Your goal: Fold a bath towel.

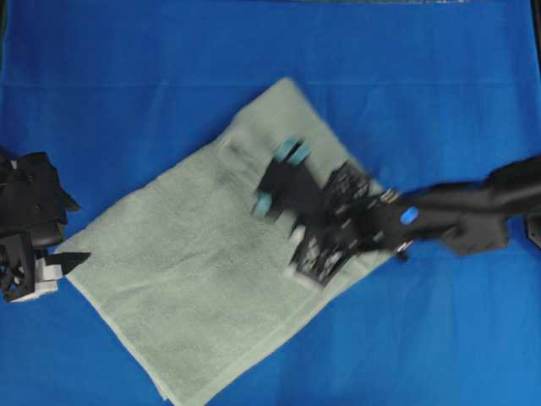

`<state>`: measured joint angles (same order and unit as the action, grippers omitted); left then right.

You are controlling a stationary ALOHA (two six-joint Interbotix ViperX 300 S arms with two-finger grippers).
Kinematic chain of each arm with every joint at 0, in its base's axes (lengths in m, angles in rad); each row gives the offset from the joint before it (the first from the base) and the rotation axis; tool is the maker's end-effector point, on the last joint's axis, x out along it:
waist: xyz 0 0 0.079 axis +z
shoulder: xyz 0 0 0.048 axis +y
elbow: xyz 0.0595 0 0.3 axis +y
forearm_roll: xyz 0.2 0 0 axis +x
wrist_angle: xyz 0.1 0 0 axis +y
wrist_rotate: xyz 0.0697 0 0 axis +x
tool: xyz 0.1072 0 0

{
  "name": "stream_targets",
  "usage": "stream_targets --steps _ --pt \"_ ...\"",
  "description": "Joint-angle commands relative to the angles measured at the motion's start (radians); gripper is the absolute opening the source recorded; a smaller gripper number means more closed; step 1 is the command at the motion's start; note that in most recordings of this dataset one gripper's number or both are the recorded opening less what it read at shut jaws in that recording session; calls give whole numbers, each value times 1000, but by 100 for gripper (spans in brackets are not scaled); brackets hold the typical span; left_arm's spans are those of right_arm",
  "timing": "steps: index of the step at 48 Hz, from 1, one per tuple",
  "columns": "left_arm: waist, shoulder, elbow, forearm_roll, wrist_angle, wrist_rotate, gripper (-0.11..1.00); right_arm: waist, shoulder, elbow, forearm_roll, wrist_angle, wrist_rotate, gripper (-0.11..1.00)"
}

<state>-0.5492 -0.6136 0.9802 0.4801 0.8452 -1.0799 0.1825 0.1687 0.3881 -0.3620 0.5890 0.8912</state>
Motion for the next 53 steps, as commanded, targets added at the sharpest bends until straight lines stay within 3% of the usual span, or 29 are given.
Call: stream_targets --steps 1,22,39,48,50,53 --pt "2 -2 -21 5 -11 2 83 26 35 -78 -6 25 3 15" --pt "2 -2 -21 5 -80 8 83 12 69 -92 -54 -37 97 15" --pt "-5 -2 -21 5 -112 43 83 -15 83 -87 -52 -71 109 15" --pt "-25 -3 -21 5 -179 114 83 6 55 -89 -58 -69 101 63" --pt "-31 -2 -21 5 -196 143 83 12 37 -89 -58 -72 100 68" --pt "-38 -2 -21 5 -232 206 83 21 -3 -87 -61 -81 98 66"
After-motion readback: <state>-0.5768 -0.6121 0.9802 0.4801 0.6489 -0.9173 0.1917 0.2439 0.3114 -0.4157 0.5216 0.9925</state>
